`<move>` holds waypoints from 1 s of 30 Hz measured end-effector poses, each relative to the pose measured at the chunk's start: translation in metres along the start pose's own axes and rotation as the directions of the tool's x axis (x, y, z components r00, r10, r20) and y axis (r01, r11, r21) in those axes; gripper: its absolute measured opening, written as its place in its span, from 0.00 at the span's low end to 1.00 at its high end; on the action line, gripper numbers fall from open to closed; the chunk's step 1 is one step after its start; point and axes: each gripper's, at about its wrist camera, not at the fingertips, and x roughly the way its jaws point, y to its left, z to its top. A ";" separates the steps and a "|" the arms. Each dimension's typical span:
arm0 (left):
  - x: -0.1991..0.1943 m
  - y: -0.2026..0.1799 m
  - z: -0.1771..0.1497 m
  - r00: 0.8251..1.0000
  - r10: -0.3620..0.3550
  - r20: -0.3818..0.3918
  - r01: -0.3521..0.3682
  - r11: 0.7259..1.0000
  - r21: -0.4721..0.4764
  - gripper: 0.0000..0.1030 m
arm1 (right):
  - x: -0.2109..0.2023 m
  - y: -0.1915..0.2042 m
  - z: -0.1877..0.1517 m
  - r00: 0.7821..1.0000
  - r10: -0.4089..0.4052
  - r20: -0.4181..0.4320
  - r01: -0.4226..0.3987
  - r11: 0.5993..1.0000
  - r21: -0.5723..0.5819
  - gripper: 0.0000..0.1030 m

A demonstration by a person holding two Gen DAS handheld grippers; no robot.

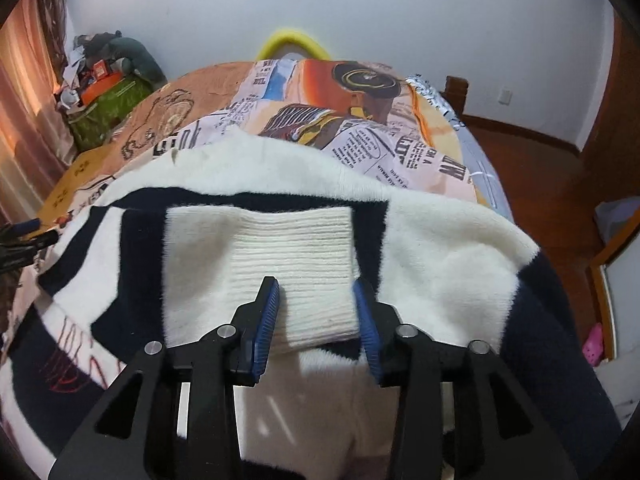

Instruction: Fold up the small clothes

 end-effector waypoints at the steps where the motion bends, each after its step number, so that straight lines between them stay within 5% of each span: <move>1: -0.002 0.000 0.000 1.000 -0.002 0.004 0.002 1.000 -0.001 0.79 | -0.002 0.000 0.000 1.000 -0.011 0.000 0.011 1.000 -0.004 0.13; 4: -0.008 0.004 0.001 1.000 0.000 0.016 0.001 1.000 -0.019 0.79 | -0.012 -0.002 -0.001 1.000 -0.028 0.008 0.028 0.999 -0.025 0.03; 12: -0.009 0.016 0.004 1.000 0.006 0.015 -0.005 0.997 -0.079 0.79 | -0.055 -0.010 -0.013 0.996 -0.044 0.074 0.046 0.998 -0.031 0.02; 20: -0.005 0.015 -0.003 1.000 0.002 -0.004 -0.002 0.997 -0.077 0.79 | -0.038 -0.010 -0.030 0.990 -0.142 0.007 0.142 0.988 -0.066 0.03; 23: -0.006 0.017 0.000 1.000 0.003 -0.001 -0.003 0.997 -0.081 0.79 | -0.051 0.000 -0.021 0.990 -0.127 0.064 0.132 0.989 -0.072 0.12; 25: -0.007 0.018 0.003 1.000 -0.008 -0.002 0.008 0.996 -0.091 0.79 | -0.057 0.011 -0.012 0.991 -0.085 0.102 0.094 0.992 -0.086 0.30; 30: -0.002 0.004 0.009 0.997 -0.072 -0.016 0.071 0.994 -0.084 0.79 | -0.045 0.047 0.010 0.992 0.053 0.112 -0.039 0.991 -0.126 0.35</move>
